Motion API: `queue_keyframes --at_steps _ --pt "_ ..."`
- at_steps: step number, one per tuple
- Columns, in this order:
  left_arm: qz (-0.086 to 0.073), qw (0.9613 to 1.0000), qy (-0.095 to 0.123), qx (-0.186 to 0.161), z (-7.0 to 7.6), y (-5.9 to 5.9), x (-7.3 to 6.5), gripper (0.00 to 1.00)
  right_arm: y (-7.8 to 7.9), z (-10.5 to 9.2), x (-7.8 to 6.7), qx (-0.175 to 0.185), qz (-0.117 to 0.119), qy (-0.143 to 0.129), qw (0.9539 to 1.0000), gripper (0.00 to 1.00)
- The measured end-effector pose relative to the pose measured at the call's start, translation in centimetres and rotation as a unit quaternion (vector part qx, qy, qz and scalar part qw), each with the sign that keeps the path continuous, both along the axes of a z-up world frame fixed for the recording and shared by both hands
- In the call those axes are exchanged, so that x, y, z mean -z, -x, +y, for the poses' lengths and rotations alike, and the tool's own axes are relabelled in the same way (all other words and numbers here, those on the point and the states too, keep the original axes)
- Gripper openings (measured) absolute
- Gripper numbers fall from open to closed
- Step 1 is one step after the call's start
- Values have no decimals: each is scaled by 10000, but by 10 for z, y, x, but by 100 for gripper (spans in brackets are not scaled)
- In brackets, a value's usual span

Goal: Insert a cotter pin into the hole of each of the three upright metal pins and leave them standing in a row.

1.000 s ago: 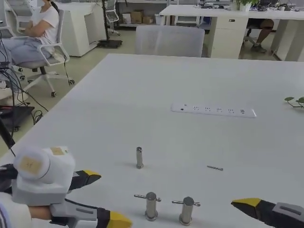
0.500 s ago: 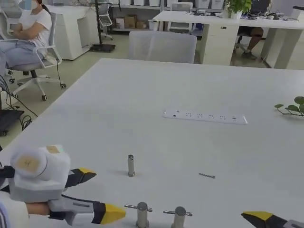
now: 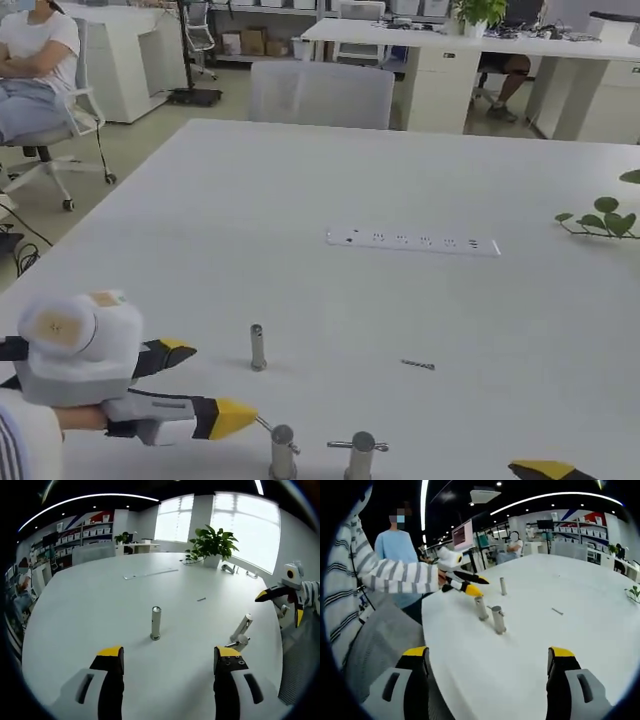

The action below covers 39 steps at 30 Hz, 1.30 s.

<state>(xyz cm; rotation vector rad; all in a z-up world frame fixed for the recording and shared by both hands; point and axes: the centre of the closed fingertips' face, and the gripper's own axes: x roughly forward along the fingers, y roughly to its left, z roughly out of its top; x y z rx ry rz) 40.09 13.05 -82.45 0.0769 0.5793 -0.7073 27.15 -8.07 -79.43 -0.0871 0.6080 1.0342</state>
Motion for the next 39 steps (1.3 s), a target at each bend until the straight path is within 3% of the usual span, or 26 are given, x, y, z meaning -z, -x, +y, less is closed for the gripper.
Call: queue_keyframes --at_steps 8,18,29,32,39 --pt "-151 9997 -40 169 -13 -19 -2 60 1 -9 3 92 45 89 9999 99" --pt "-177 9997 14 178 -21 -39 0 50 -4 -22 2 294 -17 197 9994 98" --pt "-240 9997 -25 71 -18 -47 1 32 -5 -27 3 386 -20 249 9989 97" --pt "-271 9996 -16 48 -19 -50 0 23 -5 -28 2 397 -25 257 9989 97" --pt "-303 9995 -67 48 -21 -55 1 17 -7 -32 1 431 -39 261 9987 97"
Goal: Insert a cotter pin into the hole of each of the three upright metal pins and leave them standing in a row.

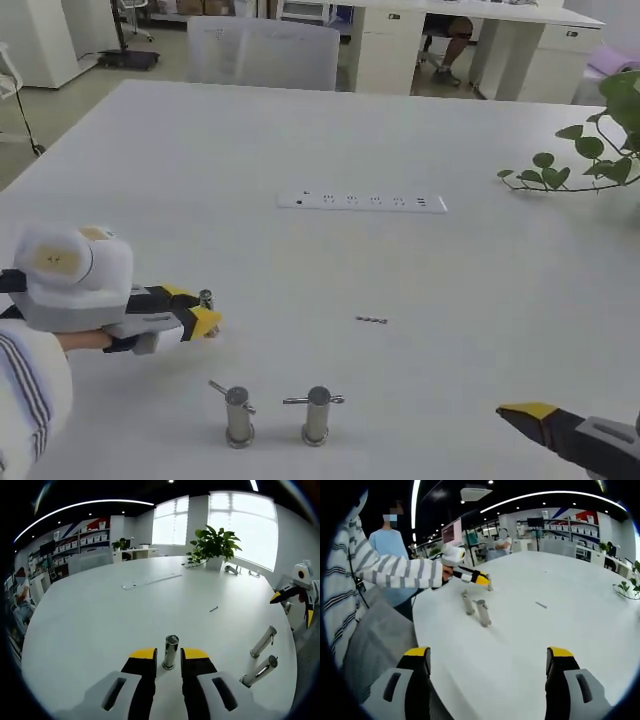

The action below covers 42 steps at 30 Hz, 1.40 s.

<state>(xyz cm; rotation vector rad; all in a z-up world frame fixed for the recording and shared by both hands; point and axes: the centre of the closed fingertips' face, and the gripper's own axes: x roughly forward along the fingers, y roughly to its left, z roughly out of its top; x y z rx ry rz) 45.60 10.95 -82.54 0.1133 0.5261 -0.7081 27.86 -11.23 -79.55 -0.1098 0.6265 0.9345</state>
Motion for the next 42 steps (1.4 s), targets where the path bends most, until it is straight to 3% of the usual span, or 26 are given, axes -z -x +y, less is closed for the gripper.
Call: queue_keyframes --at_steps 5,12,42 --pt "37 10000 37 30 -3 -1 1 15 0 -2 0 18 -3 14 10000 97" --pt "60 9999 -101 107 -3 -1 5 9 0 -3 0 50 3 19 10000 97" --pt "-3 9997 -232 122 -2 -1 5 7 -2 -2 0 68 -28 27 10000 97"
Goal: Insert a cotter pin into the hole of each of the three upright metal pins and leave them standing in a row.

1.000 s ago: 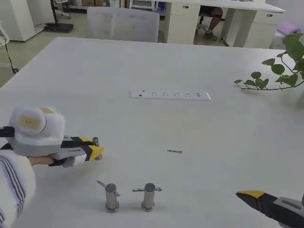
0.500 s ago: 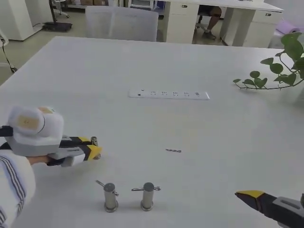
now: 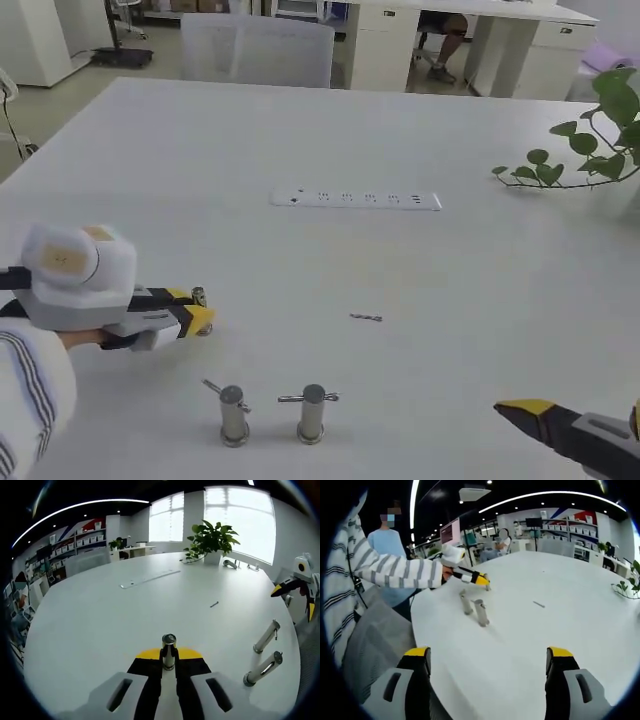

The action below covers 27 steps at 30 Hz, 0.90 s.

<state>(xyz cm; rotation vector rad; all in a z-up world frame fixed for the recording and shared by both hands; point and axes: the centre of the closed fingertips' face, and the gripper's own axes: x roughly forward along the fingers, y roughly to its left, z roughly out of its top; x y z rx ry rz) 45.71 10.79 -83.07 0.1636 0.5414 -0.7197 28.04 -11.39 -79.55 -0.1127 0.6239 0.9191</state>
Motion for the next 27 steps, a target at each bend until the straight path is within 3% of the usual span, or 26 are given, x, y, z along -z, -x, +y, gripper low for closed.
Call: queue_keyframes --at_steps 6,17,27 --pt "-28 9999 -91 -56 4 0 0 7 -1 1 0 -1 -15 -8 10000 97" --pt "100 9997 -108 -175 9 7 0 7 -1 1 0 -28 -28 -26 10000 97" --pt "90 9993 -1 -359 14 15 -14 7 -1 5 -1 -103 -41 -78 9999 97"
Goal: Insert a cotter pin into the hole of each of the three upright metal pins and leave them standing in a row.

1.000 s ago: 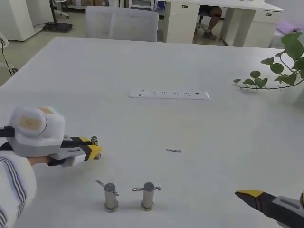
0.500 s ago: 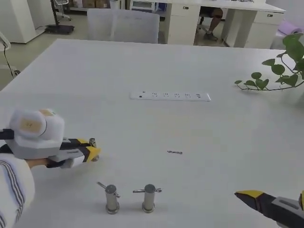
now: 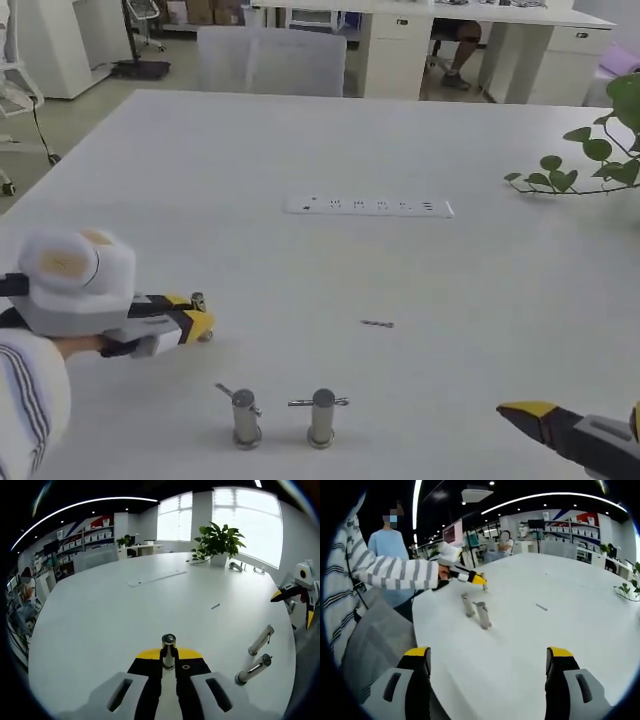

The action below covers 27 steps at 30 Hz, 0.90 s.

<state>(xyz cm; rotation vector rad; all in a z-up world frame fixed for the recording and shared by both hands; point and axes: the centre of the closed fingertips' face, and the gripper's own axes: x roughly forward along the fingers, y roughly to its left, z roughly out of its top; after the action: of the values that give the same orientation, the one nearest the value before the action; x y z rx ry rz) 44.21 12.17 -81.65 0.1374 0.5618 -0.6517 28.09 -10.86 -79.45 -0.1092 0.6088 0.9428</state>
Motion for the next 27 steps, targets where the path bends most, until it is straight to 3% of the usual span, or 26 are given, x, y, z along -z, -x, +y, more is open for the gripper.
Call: queue_keyframes --at_steps 13,27 --pt "44 9999 -10 -159 7 20 -15 7 1 5 -1 -117 -41 -72 9999 97" --pt "65 9995 -60 -307 10 52 -34 7 3 9 -4 -227 -95 -170 9996 97"
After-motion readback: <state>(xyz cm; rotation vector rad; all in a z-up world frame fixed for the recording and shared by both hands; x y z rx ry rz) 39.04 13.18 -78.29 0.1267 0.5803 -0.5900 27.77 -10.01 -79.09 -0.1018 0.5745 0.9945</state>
